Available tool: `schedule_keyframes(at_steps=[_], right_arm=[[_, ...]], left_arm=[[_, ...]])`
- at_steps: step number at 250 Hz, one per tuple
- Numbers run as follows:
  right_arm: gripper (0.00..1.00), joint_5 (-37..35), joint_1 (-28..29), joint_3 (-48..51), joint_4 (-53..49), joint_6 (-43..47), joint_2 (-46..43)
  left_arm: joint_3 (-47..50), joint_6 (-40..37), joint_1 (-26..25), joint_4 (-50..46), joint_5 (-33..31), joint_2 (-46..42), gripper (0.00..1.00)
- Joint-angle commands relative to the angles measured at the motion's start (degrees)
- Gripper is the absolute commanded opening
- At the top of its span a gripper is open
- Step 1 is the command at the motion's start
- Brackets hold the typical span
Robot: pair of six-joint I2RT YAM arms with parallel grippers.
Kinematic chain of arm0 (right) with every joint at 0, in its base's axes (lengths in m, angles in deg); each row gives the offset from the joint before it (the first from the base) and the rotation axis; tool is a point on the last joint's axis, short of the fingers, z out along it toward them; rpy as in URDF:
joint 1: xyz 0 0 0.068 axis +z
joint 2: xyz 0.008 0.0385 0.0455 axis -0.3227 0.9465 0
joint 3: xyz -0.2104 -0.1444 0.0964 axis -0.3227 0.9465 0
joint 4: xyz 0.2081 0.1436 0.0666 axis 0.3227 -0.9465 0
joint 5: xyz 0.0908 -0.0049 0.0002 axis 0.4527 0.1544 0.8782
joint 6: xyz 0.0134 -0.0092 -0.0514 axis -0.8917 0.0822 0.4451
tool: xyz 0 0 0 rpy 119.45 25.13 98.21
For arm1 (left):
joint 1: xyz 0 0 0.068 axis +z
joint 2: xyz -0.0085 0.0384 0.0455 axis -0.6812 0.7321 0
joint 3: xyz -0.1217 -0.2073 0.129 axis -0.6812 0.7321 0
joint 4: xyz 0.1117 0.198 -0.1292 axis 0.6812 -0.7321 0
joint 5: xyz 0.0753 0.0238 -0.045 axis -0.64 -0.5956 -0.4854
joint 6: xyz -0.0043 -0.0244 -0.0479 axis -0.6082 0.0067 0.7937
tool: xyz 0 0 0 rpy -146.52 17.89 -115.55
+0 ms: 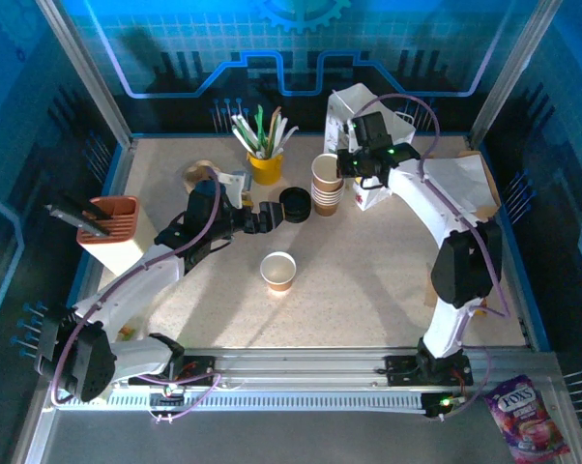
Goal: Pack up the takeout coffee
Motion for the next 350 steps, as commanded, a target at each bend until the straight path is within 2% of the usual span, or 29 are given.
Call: schedule_keyframes(at_steps=[1, 83, 142, 199, 261, 350], right_arm=[[0.03, 2.96, -0.74, -2.58, -1.52, -0.96, -4.83], [0.03, 3.47, 0.41, -0.10, -5.74, 1.49, -14.28], [0.04, 0.90, 1.71, 14.49, -9.11, 3.57, -25.76], [0.04, -2.98, 7.12, 30.96, -7.86, 3.65, -34.23], [0.04, -4.33, 12.47, 43.29, -0.93, 0.89, -35.20], [0.06, -4.27, 13.70, 51.89, 7.19, -0.65, -33.69]], left_arm=[[0.48, -0.78, -0.47, 1.64, -0.01, -0.06, 1.00], [0.10, -0.62, -0.47, 1.77, 0.83, 0.46, 1.00], [1.78, -1.92, -0.47, 0.36, -0.43, -0.69, 1.00], [4.18, -1.67, -0.47, 1.05, -0.99, -1.64, 1.00], [5.95, -0.69, -0.47, 1.28, -0.83, -2.43, 1.00], [7.35, -0.18, -0.47, 1.41, -1.15, -3.70, 1.00]])
